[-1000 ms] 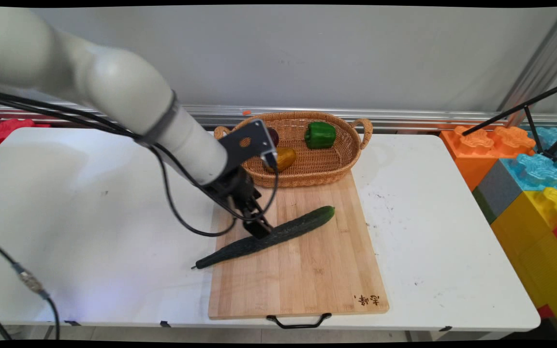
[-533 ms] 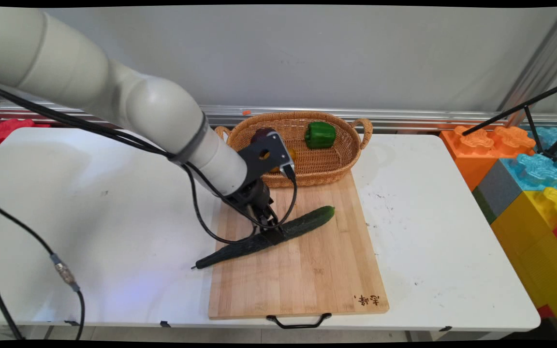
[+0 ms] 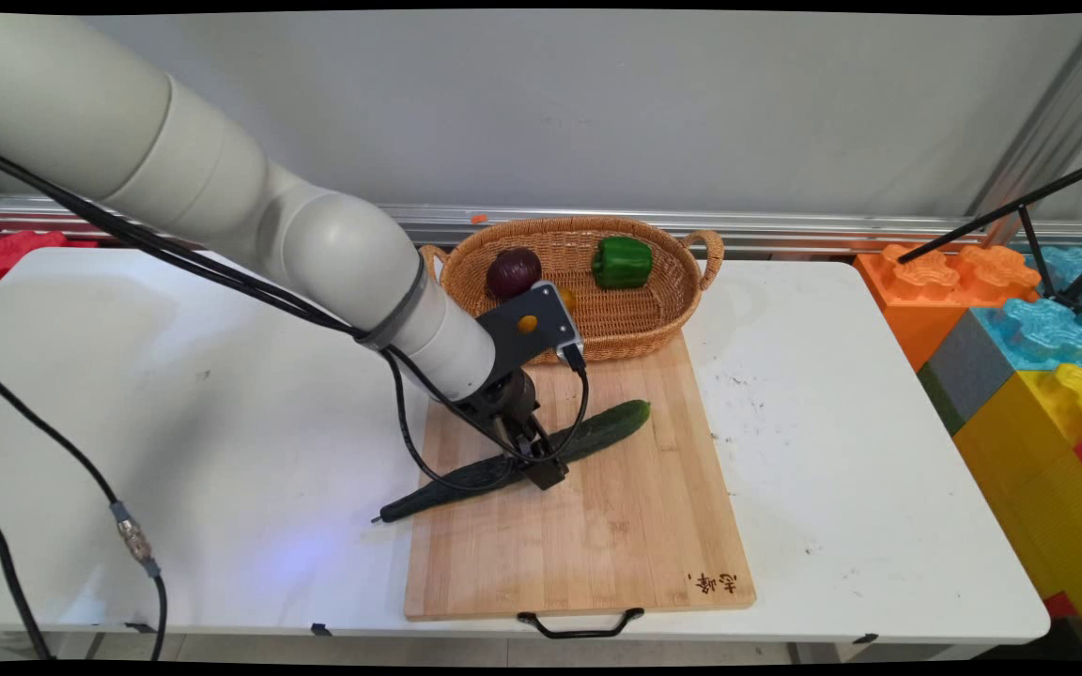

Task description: Pick up the cucumber from the cutting board, then place the picked object in the vegetable basket

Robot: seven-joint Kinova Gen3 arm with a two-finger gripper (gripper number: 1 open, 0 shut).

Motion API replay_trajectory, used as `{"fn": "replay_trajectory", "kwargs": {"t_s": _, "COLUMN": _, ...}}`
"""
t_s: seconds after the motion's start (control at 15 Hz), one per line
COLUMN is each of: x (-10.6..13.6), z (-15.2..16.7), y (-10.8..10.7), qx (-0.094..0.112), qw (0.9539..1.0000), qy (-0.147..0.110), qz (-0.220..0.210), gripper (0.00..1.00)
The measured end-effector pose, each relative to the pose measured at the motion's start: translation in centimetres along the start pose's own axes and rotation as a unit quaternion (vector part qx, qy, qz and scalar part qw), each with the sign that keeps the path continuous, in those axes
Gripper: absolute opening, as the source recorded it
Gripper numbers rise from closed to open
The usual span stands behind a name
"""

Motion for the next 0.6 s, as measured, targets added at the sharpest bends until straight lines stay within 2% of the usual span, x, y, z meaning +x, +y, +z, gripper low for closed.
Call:
{"fn": "replay_trajectory", "kwargs": {"t_s": 0.2, "x": -0.02, "z": 0.57, "y": 0.18, "qx": -0.001, "qw": 1.0, "qy": 0.002, "qz": 0.008, "gripper": 1.0}}
{"fn": "replay_trajectory", "kwargs": {"t_s": 0.27, "x": 0.0, "z": 0.66, "y": 0.25, "qx": -0.002, "qw": 0.9999, "qy": 0.002, "qz": 0.012, "gripper": 0.0}}
{"fn": "replay_trajectory", "kwargs": {"t_s": 0.6, "x": 0.01, "z": 0.53, "y": 0.52, "qx": -0.003, "qw": 0.9996, "qy": 0.006, "qz": 0.026, "gripper": 0.0}}
